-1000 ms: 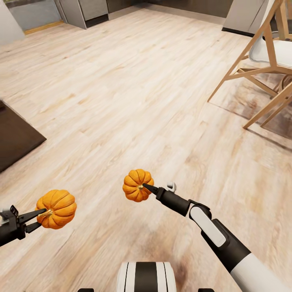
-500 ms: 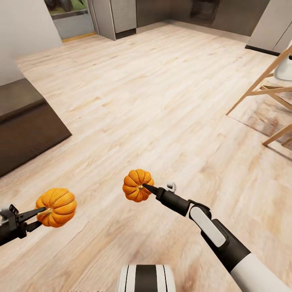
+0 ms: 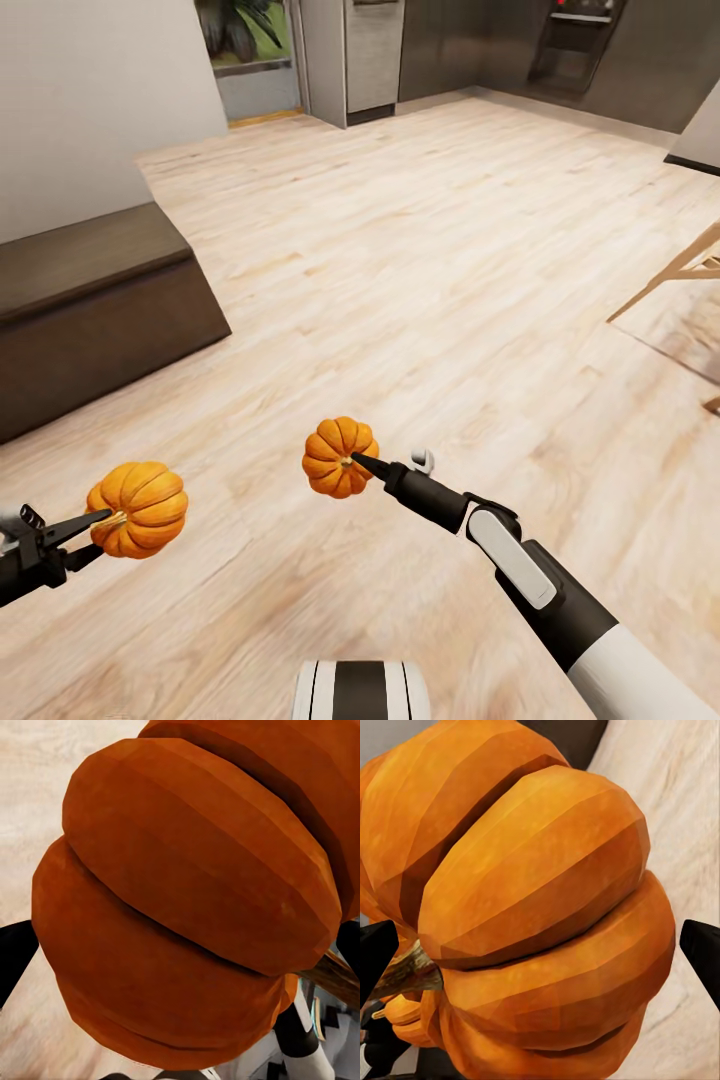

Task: Place each of the two pumpkins and all three candles from the living room inside a cabinet in the living room (use any cabinet), then make sure every cabinet is closed, and position the cauldron so it is next to a table in the living room.

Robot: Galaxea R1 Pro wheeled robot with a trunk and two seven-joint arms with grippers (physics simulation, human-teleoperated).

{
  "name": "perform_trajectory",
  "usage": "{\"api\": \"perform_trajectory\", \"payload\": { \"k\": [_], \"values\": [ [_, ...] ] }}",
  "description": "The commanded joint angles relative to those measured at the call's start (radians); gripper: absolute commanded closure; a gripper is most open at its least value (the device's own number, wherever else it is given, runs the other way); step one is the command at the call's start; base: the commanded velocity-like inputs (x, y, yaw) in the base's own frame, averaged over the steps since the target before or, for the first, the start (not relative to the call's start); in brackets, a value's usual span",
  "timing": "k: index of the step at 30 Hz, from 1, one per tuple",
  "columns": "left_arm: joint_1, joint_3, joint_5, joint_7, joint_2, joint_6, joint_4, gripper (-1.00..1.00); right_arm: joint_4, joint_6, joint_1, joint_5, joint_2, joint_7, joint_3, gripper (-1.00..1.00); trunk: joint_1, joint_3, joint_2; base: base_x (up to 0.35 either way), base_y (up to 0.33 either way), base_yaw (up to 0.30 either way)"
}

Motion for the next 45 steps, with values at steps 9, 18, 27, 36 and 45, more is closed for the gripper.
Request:
{"api": "perform_trajectory", "payload": {
  "k": [9,18,27,36,45],
  "values": [
    [-0.001,0.0,0.006,-0.001,-0.001,0.009,0.0,1.0,-0.001,0.003,0.0,-0.01,-0.001,0.002,0.001,1.0,-0.004,0.034,0.002,0.0,0.0,0.291],
    [-0.001,-0.003,0.006,0.003,-0.001,0.009,0.011,1.0,-0.001,0.003,0.0,-0.009,-0.001,0.003,0.001,1.0,-0.008,0.069,0.004,0.0,0.0,0.291],
    [-0.002,-0.008,0.006,0.005,-0.001,0.009,0.021,1.0,-0.001,0.003,0.0,-0.008,-0.001,0.002,0.004,1.0,-0.012,0.104,0.006,0.0,0.0,0.291],
    [-0.002,-0.008,0.006,0.005,-0.003,0.008,0.022,1.0,0.0,0.003,0.0,0.058,0.007,0.004,0.001,1.0,-0.016,0.139,0.008,0.0,0.0,0.29],
    [-0.002,-0.017,0.006,0.005,-0.002,0.007,0.026,1.0,-0.012,0.006,0.0,0.064,0.006,-0.001,-0.001,1.0,-0.02,0.173,0.01,0.0,0.0,0.066]
  ]
}}
